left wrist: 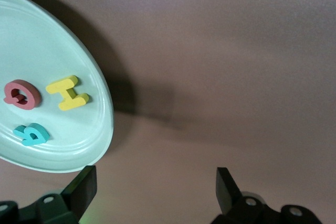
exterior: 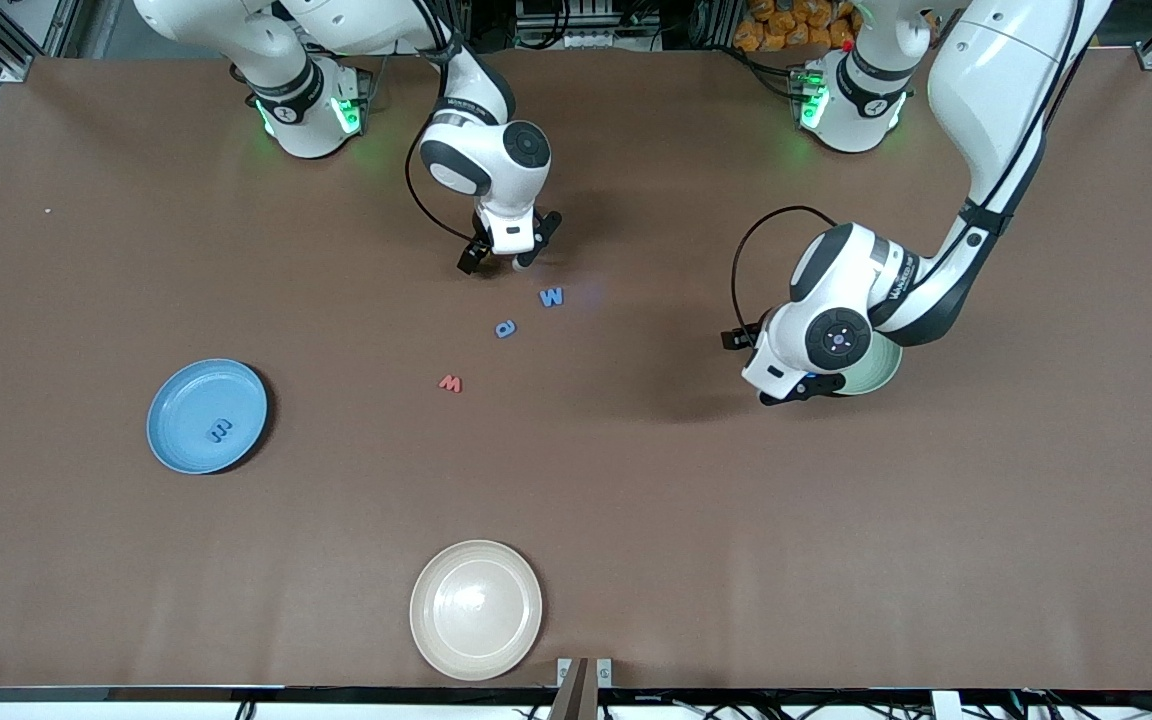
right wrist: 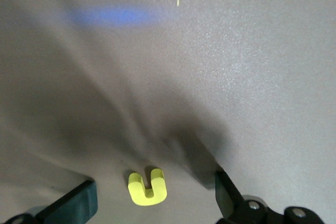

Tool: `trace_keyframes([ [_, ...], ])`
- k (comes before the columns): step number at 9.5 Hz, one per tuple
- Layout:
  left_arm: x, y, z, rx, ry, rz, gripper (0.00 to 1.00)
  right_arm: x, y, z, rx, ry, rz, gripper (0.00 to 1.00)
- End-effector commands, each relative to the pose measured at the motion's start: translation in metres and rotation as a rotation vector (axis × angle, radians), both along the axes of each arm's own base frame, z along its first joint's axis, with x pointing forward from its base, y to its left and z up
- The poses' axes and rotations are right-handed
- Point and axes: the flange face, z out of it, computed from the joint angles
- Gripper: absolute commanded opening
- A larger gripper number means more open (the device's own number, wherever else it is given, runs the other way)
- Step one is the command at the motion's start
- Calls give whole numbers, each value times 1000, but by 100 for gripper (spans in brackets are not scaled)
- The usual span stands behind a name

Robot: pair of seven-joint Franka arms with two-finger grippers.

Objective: Sort upper and lower case letters into plates
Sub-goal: 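Lower the right gripper onto the yellow u and grasp it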

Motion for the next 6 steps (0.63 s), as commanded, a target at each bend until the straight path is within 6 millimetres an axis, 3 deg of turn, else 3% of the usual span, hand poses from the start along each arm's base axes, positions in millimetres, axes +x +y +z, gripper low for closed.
trace_keyframes([
  [1,4,-1,1,-8,3,28,100,12,7,-6,29,0,8,100],
  [6,3,-2,-2,-10,8,28,100,26,-9,15,4,21,34,100],
])
